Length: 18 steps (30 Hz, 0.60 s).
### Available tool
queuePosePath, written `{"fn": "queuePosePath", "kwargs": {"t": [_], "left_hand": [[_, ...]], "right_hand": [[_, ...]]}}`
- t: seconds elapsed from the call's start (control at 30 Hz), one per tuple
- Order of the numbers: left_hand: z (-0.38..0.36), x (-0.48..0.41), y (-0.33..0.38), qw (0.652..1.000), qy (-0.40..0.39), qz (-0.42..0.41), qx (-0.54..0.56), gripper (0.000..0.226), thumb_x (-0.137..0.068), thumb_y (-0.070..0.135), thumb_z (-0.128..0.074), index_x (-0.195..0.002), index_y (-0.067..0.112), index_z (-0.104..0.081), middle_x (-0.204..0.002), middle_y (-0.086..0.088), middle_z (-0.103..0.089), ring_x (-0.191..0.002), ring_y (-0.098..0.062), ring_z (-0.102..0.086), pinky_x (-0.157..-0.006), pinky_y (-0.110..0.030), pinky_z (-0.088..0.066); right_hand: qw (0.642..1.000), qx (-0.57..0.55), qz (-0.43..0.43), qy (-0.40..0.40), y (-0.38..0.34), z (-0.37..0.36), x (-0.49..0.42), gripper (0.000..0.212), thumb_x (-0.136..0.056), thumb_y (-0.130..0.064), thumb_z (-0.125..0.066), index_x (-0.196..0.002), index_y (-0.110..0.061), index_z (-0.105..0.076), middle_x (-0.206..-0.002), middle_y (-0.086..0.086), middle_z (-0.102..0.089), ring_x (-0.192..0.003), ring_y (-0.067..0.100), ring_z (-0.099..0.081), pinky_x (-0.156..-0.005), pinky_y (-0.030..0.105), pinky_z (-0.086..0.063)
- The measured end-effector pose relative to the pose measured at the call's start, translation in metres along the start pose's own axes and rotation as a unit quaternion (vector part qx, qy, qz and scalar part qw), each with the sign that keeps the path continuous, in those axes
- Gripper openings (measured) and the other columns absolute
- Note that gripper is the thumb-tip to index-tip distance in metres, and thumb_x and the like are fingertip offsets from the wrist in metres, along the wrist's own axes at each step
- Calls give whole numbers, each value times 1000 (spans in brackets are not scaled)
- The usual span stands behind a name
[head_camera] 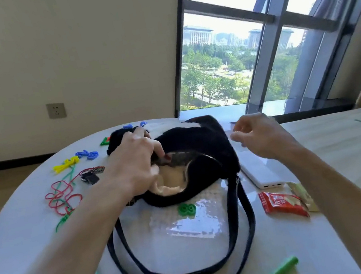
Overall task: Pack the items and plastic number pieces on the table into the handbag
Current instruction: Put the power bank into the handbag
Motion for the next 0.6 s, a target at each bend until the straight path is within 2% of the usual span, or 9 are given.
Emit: {"fn": "queuePosePath", "kwargs": {"t": [0.07,0.13,0.2,0.27,0.33,0.43,0.5,0.6], "left_hand": [[2,-1,4,1000,25,-11,15,21,-83,20,-69,-102,28,-73,-112,4,-50,-113,-17,-46,-90,-41,-49],[4,-2,9,998,43,-20,36,18,-85,25,-70,-102,27,-74,-110,4,-51,-111,-16,-48,-90,-40,-48],[5,-3,13,997,52,-23,52,16,-87,27,-69,-102,26,-74,-110,3,-52,-107,-16,-50,-87,-35,-45],[5,-2,16,996,49,-24,69,15,-87,27,-69,-101,26,-74,-110,3,-53,-102,-17,-52,-83,-32,-42],[5,-1,18,996,38,-25,78,15,-87,28,-69,-101,28,-73,-108,4,-53,-97,-17,-53,-81,-31,-42],[4,2,18,996,25,-24,76,12,-88,27,-68,-99,28,-73,-106,4,-53,-97,-16,-53,-82,-31,-42],[6,3,15,997,32,-19,68,10,-89,24,-67,-95,27,-75,-106,3,-54,-99,-15,-51,-83,-30,-41],[7,4,8,999,30,-8,44,15,-89,16,-65,-89,26,-76,-106,1,-53,-99,-15,-47,-81,-29,-39]], "right_hand": [[994,71,-82,-33,35,-5,0,22,-87,-45,-68,-94,-24,-65,-103,3,-69,-96,24,-64,-87,45,-55],[974,148,-147,-93,59,-19,7,43,-87,-56,-66,-109,-19,-61,-113,5,-66,-103,26,-59,-90,41,-52],[955,191,-182,-132,73,-32,15,67,-83,-71,-59,-122,-18,-54,-119,6,-64,-109,27,-58,-87,37,-49],[949,217,-186,-130,78,-41,18,78,-80,-78,-55,-130,-18,-47,-126,8,-61,-115,29,-56,-89,39,-47],[949,231,-187,-105,78,-44,16,80,-77,-79,-57,-129,-19,-46,-125,8,-61,-116,29,-56,-92,40,-48],[953,221,-186,-95,76,-46,11,70,-77,-72,-64,-121,-19,-52,-116,7,-61,-108,28,-58,-91,41,-50],[959,198,-185,-86,78,-46,10,67,-79,-70,-60,-119,-17,-53,-114,8,-61,-107,29,-58,-89,40,-50],[976,96,-187,-64,76,-23,13,56,-86,-61,-61,-109,-9,-60,-98,11,-64,-90,28,-61,-72,34,-47]]}}
Point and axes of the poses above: each hand's wrist, its own x-axis away from the middle knuckle, its own z-axis out of the back of the hand, y = z × x, the point moved 2 cm from there along -x, towards the middle knuckle
